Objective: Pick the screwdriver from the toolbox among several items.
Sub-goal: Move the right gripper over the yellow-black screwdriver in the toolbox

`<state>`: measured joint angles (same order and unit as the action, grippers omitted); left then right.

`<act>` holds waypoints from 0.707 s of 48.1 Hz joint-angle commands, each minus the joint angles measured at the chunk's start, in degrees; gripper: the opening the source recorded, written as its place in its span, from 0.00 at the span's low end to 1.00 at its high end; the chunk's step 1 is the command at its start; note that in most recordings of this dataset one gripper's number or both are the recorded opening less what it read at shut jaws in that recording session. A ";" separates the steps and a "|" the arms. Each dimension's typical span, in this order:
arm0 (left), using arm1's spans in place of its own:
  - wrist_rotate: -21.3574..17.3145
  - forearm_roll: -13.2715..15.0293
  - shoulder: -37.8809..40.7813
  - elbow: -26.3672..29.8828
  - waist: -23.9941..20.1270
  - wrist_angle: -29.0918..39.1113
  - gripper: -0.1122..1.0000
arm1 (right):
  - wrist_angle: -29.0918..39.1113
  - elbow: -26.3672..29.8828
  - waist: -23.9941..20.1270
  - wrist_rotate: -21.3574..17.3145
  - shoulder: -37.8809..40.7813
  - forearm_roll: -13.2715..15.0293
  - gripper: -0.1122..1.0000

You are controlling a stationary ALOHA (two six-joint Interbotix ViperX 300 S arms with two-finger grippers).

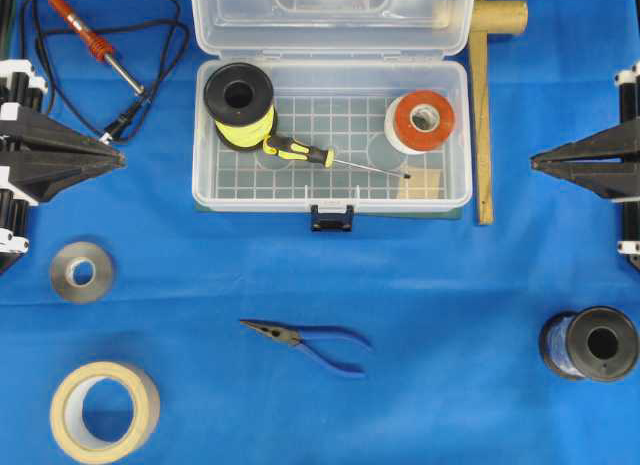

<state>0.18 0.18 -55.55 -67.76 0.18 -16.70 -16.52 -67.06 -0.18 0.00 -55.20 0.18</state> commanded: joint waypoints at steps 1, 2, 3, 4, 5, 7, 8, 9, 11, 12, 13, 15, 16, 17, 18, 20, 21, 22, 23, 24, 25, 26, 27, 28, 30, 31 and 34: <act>-0.26 1.58 0.26 0.79 0.09 -0.70 0.10 | -0.18 1.93 0.44 -0.44 0.53 -0.44 0.10; -0.18 1.58 0.26 0.88 0.09 -0.70 0.10 | 0.44 2.64 0.44 -0.53 0.88 -0.53 0.10; -0.09 1.58 0.26 0.88 0.09 -0.70 0.10 | 1.14 3.16 0.44 -0.79 1.41 -0.70 0.10; -0.09 1.58 0.26 0.79 0.09 -0.70 0.10 | 2.11 4.04 0.44 -1.05 2.11 -0.97 0.10; -0.09 1.67 0.35 0.79 0.09 -0.70 0.10 | 3.16 4.92 0.44 -1.41 2.72 -1.23 0.10; -0.09 1.58 0.53 0.79 0.09 -0.62 0.10 | 6.06 7.38 0.53 -2.29 4.83 -1.41 0.10; -0.09 1.58 0.53 0.79 0.09 -0.53 0.10 | 7.29 8.53 0.53 -2.72 5.89 -1.49 0.10; -0.09 1.67 0.62 0.79 0.09 -0.44 0.10 | 8.35 9.67 0.70 -3.16 6.94 -1.58 0.10; 0.00 1.67 0.79 0.79 0.09 -0.44 0.10 | 10.46 11.95 0.88 -4.04 9.05 -1.76 0.10; 0.00 1.58 0.79 0.79 0.09 -0.35 0.10 | 11.43 13.18 1.05 -4.57 10.11 -1.85 0.10; 0.00 1.67 0.88 0.70 0.09 -0.44 0.10 | 12.39 14.33 1.14 -5.19 11.25 -1.93 0.10; 0.00 1.67 0.97 0.70 0.09 -0.35 0.10 | 14.41 16.79 1.49 -6.50 13.62 -1.93 0.10; 0.00 1.67 0.97 0.70 0.09 -0.44 0.10 | 16.00 18.81 1.93 -7.56 15.38 -1.93 0.10; 0.00 1.67 0.97 0.79 0.09 -0.44 0.10 | 17.14 20.04 2.20 -8.17 16.52 -1.93 0.10; 0.00 1.67 0.97 0.70 0.09 -0.44 0.10 | 18.37 21.36 2.55 -8.88 17.67 -1.93 0.10; -0.09 1.67 1.05 0.79 0.09 -0.44 0.10 | 20.83 23.99 3.16 -9.93 19.86 -1.85 0.10; -0.09 1.67 0.97 0.70 0.09 -0.53 0.10 | 22.15 25.22 3.52 -10.28 21.01 -1.93 0.10; -0.09 1.67 0.97 0.70 0.09 -0.53 0.10 | 23.47 26.46 3.87 -10.63 22.15 -1.93 0.10; -0.09 1.67 0.97 0.70 0.09 -0.53 0.10 | 24.70 27.69 4.22 -11.07 23.29 -1.85 0.10; -0.09 1.67 0.97 0.70 0.09 -0.53 0.10 | 25.93 28.92 4.57 -11.43 24.52 -1.93 0.10; -0.09 1.67 0.97 0.70 0.09 -0.53 0.10 | 27.07 30.06 4.92 -11.78 25.66 -1.93 0.10; -0.09 1.67 0.97 0.70 0.09 -0.44 0.10 | 28.13 31.11 5.27 -12.13 26.89 -1.93 0.10; -0.09 1.67 0.97 0.70 0.09 -0.44 0.10 | 29.18 32.26 5.63 -12.57 28.13 -1.93 0.10; -0.09 1.67 0.97 0.70 0.09 -0.44 0.10 | 30.23 33.40 5.98 -13.01 29.36 -1.93 0.10; -0.09 1.67 1.05 0.70 0.09 -0.44 0.10 | 32.08 35.51 6.77 -14.06 31.90 -1.93 0.11; -0.09 1.67 1.05 0.70 0.09 -0.44 0.10 | 32.96 36.65 7.12 -14.68 33.13 -1.93 0.11; -0.09 1.67 1.05 0.70 0.09 -0.44 0.10 | 36.39 40.08 8.61 -16.96 37.62 -1.93 0.12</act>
<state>0.09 1.76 -55.02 -67.76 0.18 -16.79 16.88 -31.73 6.94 -15.56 -21.18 -1.58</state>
